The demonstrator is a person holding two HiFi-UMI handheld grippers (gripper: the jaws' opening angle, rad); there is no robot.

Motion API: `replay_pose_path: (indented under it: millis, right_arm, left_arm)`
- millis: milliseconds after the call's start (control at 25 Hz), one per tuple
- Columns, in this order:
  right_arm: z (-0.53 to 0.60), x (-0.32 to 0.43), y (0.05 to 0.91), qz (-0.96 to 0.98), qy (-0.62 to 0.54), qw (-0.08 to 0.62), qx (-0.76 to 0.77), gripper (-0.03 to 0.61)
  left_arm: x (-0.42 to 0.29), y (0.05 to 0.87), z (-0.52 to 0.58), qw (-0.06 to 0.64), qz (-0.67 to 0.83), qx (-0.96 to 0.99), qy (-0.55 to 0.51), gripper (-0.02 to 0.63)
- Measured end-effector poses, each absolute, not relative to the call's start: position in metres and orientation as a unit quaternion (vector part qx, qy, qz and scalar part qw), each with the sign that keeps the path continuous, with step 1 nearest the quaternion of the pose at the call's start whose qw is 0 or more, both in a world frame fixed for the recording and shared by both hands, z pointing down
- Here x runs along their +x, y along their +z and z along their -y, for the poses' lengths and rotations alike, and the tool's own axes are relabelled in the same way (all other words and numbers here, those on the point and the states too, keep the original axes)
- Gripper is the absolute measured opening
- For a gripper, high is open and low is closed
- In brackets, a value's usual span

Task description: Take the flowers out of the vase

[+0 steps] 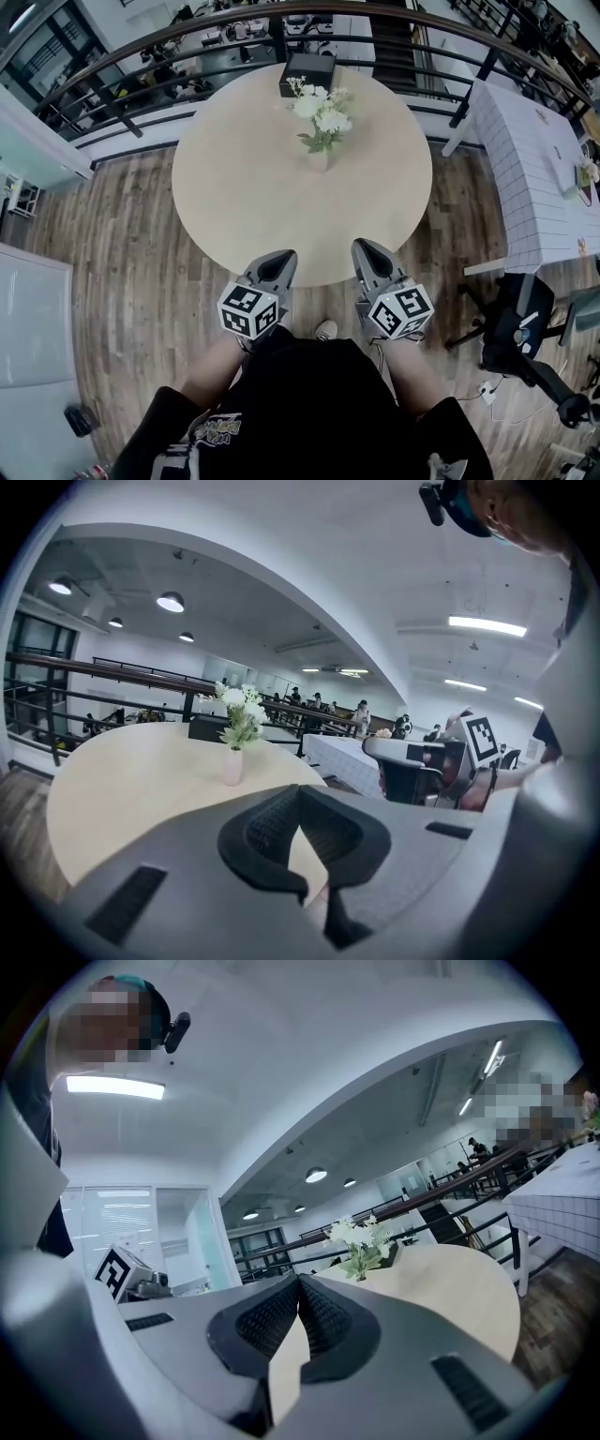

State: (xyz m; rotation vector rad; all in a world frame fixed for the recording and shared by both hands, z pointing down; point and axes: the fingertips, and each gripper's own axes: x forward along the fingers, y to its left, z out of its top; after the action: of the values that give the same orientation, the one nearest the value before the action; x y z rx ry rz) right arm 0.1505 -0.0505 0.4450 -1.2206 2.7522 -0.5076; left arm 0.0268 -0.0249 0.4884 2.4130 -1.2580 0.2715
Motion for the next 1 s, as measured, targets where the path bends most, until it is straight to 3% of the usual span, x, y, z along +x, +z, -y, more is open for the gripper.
replay_pose_path:
  millis: [320, 600, 800, 1000]
  right_arm:
    - [0.068, 0.155, 0.446, -0.899, -0.175, 0.052, -0.397, 0.021]
    - [0.122, 0.111, 0.433, -0.888, -0.18, 0.046, -0.421, 0.021]
    - [0.126, 0.141, 0.46, -0.875, -0.192, 0.041, -0.442, 0.021]
    - [0.163, 0.134, 0.472, -0.865, -0.197, 0.03, -0.46, 0.021]
  left_arm:
    - [0.031, 0.495, 0.04, 0.194, 0.466, 0.856, 0.112, 0.008]
    - [-0.011, 0.491, 0.11, 0.188, 0.444, 0.866, 0.128, 0.009]
    - [0.016, 0.524, 0.127, 0.19, 0.434, 0.87, 0.141, 0.012]
    - [0.012, 0.546, 0.176, 0.195, 0.42, 0.873, 0.151, 0.088]
